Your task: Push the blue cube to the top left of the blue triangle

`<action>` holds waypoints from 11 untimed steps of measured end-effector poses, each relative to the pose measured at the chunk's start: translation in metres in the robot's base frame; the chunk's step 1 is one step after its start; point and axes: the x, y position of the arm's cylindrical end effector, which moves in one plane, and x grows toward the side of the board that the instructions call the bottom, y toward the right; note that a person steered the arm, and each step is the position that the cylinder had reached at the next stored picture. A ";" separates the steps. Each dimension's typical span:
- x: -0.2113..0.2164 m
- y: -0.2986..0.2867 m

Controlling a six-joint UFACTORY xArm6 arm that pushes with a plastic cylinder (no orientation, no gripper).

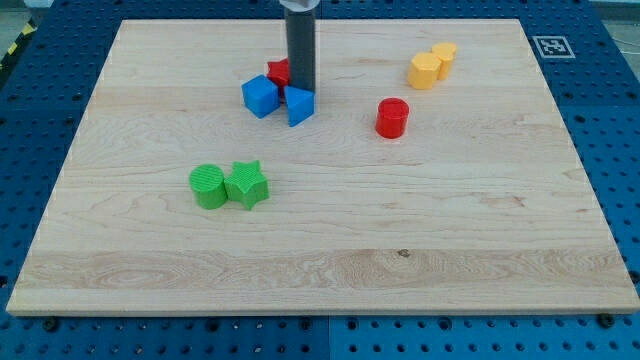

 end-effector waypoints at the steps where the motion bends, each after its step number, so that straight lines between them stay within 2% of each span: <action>1: 0.002 -0.003; 2: 0.002 0.032; 4: 0.019 0.004; 6: 0.018 -0.021; 10: -0.034 -0.038; 11: -0.035 -0.061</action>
